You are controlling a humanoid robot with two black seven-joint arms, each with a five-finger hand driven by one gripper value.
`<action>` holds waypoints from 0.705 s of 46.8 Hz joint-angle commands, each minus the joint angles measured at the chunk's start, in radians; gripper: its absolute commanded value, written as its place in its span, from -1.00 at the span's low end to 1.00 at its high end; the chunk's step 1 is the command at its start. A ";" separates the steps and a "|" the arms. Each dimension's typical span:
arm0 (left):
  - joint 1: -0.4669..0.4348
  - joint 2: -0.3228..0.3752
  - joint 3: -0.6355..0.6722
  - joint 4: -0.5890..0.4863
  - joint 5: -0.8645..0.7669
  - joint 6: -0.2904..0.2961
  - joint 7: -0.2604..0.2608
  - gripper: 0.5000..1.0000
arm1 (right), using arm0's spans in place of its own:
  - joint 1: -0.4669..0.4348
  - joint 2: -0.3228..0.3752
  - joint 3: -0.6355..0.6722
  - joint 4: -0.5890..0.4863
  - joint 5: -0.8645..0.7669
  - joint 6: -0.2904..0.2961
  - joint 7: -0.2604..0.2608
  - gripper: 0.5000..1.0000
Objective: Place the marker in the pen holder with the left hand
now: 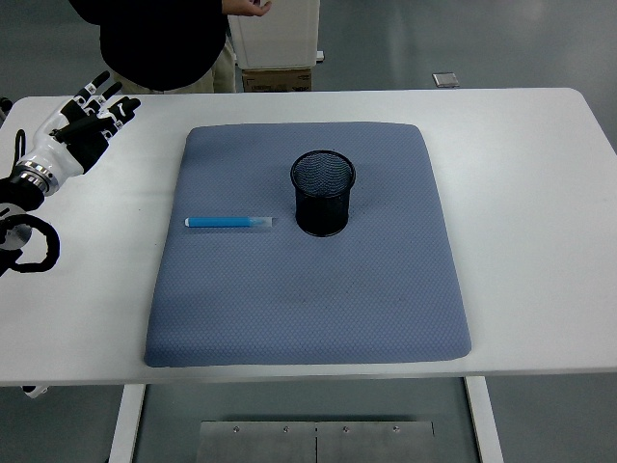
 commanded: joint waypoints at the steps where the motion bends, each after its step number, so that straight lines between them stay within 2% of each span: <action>1: 0.000 0.001 0.000 0.000 0.000 0.002 -0.001 1.00 | 0.000 0.000 0.000 0.000 0.000 0.000 0.000 1.00; 33: 0.006 0.012 -0.002 0.003 0.014 -0.011 -0.001 1.00 | 0.000 0.000 0.000 0.001 0.000 0.000 0.000 1.00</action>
